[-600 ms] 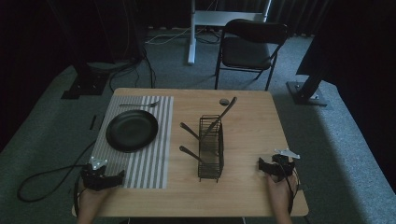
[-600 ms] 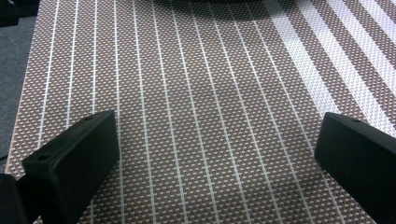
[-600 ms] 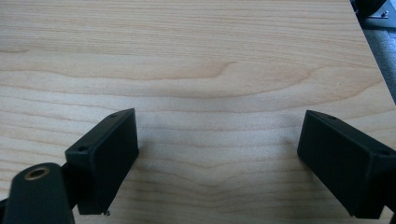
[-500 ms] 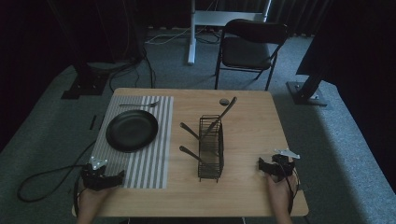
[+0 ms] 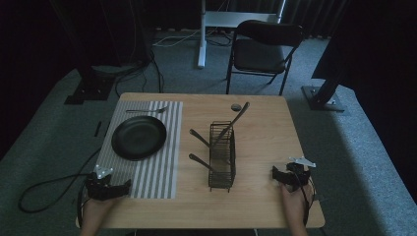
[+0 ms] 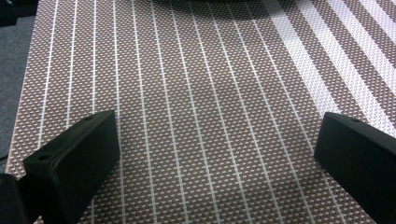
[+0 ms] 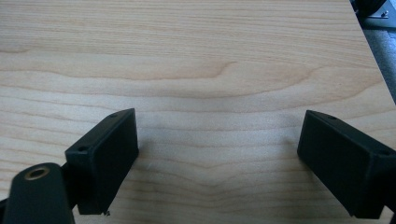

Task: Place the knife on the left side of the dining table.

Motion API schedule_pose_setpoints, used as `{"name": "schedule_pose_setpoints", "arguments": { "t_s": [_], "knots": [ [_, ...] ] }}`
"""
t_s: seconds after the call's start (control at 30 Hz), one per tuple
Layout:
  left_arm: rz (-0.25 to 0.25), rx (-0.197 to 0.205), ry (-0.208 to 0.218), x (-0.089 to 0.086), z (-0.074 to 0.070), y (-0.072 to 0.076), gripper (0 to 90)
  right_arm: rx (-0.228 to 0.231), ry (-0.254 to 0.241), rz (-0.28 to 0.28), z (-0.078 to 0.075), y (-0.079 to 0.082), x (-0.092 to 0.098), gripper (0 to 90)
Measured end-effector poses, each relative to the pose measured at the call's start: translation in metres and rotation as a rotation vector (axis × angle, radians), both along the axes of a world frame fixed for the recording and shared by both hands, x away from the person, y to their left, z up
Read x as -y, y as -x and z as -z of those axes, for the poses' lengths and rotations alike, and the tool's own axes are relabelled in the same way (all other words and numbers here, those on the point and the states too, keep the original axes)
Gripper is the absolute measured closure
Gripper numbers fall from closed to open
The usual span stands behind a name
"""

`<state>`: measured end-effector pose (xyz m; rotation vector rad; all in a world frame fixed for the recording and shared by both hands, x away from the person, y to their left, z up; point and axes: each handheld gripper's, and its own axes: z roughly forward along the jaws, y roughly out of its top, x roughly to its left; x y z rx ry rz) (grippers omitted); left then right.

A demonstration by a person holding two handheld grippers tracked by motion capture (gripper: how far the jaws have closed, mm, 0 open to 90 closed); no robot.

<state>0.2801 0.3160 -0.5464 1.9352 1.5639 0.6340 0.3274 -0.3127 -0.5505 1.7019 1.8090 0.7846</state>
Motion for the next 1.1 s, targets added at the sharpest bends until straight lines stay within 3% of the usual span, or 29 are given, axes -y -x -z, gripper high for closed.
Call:
{"name": "schedule_pose_setpoints", "arguments": {
  "t_s": [0.77,1.1],
  "knots": [
    [0.019,-0.031,0.004,0.000,-0.004,-0.003,1.1,0.000,0.000,0.001,0.000,0.000,0.000,11.5],
    [0.066,-0.024,0.025,0.007,-0.014,-0.002,1.2,0.000,0.000,0.001,0.000,0.000,0.000,11.5]
  ]
}}
